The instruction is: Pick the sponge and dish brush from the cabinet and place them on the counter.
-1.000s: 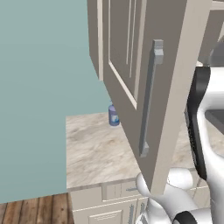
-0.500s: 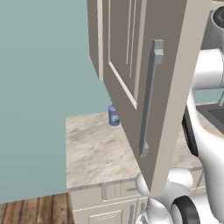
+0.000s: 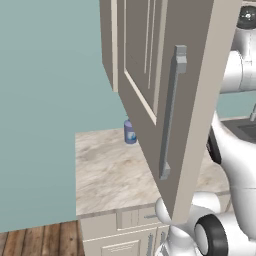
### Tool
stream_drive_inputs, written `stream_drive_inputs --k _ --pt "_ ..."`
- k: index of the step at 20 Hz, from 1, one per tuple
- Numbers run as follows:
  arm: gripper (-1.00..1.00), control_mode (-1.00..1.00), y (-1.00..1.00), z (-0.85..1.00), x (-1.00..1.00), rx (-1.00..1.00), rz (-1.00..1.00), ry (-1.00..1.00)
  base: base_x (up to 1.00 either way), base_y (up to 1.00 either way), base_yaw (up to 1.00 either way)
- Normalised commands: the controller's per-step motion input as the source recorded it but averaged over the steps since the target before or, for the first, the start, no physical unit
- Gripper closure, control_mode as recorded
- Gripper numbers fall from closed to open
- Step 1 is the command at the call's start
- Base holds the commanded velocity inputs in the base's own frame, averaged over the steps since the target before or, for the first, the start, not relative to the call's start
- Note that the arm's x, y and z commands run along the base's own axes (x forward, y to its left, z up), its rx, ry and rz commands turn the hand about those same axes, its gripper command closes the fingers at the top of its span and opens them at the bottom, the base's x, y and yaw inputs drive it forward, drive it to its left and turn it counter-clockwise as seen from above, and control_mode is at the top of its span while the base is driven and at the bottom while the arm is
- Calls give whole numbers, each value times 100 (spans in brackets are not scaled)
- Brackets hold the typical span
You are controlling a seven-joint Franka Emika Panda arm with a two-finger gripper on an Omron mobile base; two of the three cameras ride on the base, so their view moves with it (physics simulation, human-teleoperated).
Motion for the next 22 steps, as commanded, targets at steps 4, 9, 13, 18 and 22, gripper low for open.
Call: stream_drive_inputs --k 4,9,13,18,22 --pt "-100 -100 0 -47 43 0 0 -19 0 0 0" --pt "-100 -100 0 -3 33 2 0 -12 0 0 0" --pt "-100 -100 0 31 17 6 0 -2 0 0 0" --pt "-100 -100 -1 56 2 4 0 0 0 0 0" --pt "-100 -100 0 12 0 2 0 0 0 0 0"
